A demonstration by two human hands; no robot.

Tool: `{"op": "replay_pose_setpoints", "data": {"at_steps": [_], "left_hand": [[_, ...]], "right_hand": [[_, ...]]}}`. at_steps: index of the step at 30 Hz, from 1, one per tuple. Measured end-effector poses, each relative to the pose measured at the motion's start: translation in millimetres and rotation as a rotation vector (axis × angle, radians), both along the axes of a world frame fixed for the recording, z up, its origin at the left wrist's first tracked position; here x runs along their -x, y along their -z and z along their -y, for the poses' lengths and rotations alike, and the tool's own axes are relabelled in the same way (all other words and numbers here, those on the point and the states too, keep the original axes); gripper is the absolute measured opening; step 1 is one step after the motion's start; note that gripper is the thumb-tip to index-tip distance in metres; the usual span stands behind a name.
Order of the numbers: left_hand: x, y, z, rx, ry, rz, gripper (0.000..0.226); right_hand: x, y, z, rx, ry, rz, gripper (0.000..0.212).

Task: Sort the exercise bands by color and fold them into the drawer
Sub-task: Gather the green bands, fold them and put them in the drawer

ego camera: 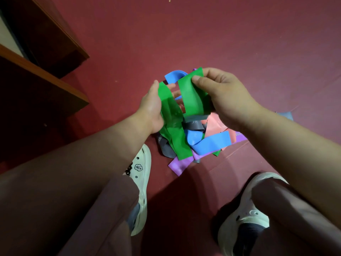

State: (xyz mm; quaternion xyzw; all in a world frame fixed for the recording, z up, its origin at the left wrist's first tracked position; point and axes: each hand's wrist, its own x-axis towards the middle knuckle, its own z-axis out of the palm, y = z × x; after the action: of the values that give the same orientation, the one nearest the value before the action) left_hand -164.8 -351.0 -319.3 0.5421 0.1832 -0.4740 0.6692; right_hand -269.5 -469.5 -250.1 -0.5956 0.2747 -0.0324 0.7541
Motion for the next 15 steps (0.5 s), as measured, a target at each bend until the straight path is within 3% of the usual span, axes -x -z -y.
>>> {"op": "replay_pose_setpoints", "data": {"at_steps": [6, 11, 15], "left_hand": [[3.5, -4.9, 4.3, 0.019, 0.052, 0.0, 0.064], [1.6, -3.9, 4.5, 0.026, 0.064, 0.021, 0.066], [-1.7, -5.9, 1.6, 0.025, 0.028, 0.036, 0.062]], "right_hand": [[0.4, 1.2, -5.3, -0.327, 0.041, -0.063, 0.023], [-1.2, 4.5, -3.9, -0.186, 0.084, -0.12, 0.023], [0.9, 10.3, -5.2, 0.025, 0.251, -0.14, 0.024]]}}
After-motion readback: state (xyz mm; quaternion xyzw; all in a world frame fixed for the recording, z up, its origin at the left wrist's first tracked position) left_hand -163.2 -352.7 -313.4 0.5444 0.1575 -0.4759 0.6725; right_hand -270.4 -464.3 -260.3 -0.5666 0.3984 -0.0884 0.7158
